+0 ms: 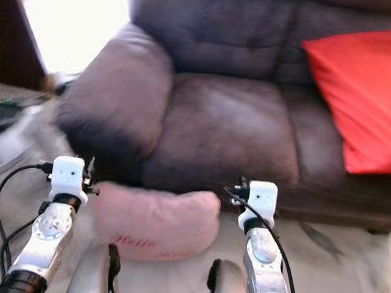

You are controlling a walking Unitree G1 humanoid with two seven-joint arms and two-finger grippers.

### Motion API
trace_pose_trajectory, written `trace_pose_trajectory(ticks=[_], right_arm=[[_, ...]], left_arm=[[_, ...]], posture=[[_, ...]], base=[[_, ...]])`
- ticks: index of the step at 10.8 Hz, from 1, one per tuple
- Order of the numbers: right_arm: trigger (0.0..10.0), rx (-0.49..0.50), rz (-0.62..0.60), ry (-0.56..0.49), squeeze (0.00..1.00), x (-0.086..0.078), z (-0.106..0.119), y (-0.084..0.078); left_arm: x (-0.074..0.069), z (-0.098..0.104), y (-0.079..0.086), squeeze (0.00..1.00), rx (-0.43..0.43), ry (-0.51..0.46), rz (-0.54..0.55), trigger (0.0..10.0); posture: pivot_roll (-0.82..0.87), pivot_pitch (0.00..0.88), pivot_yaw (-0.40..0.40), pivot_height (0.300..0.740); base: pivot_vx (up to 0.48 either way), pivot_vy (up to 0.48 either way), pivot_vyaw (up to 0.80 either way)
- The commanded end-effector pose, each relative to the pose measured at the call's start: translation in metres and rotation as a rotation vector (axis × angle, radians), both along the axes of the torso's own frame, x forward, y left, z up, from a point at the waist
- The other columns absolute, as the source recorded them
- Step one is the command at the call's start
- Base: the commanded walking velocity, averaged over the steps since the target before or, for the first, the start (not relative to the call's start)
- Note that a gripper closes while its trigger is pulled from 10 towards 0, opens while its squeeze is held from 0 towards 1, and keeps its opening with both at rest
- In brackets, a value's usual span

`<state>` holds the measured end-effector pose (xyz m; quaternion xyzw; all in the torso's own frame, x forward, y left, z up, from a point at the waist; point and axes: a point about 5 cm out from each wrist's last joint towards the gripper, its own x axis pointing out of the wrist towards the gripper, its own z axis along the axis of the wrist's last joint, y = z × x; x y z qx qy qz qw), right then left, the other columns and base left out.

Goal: Move the pillow to the sofa from floor

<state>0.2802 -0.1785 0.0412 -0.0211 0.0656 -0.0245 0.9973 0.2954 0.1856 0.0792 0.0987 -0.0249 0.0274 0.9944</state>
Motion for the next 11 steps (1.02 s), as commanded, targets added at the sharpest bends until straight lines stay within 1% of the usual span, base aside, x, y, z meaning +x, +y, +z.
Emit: trace_pose_trajectory(ticks=[1,5,6,9,11], right_arm=[[10.0,0.004,-0.003,-0.004,0.0,0.0008,0.0008,-0.0001],[10.0,0.004,0.0,-0.006,0.0,0.0006,0.0007,0.0001],[10.0,0.009,0.001,-0.007,0.0,0.0,0.0006,0.001],[10.0,0.011,0.001,-0.003,0.0,-0.0036,-0.0021,0.0009],[10.0,0.012,0.003,-0.008,0.0,-0.008,-0.0028,0.0018]], left_arm=[[0.0002,-0.0003,0.0025,0.0,0.023,0.008,0.009,10.0],[0.0007,0.0017,0.0033,0.0,0.03,-0.007,0.022,10.0],[0.0011,0.0037,0.0042,0.0,0.025,-0.023,0.026,10.0],[0.0002,0.0026,0.0037,0.0,0.021,-0.021,0.025,10.0],[-0.0059,-0.0049,0.0071,0.0,0.015,-0.005,0.033,10.0]], posture=[[0.02,0.045,-0.074,0.545],[0.02,0.046,-0.075,0.545],[0.02,0.047,-0.075,0.545],[0.02,0.048,-0.075,0.545],[0.02,0.049,-0.074,0.545]], base=[[0.296,0.0,0.0],[0.283,0.0,0.0],[0.0,0.0,0.0],[0.0,0.0,0.0],[0.0,0.0,0.0]])
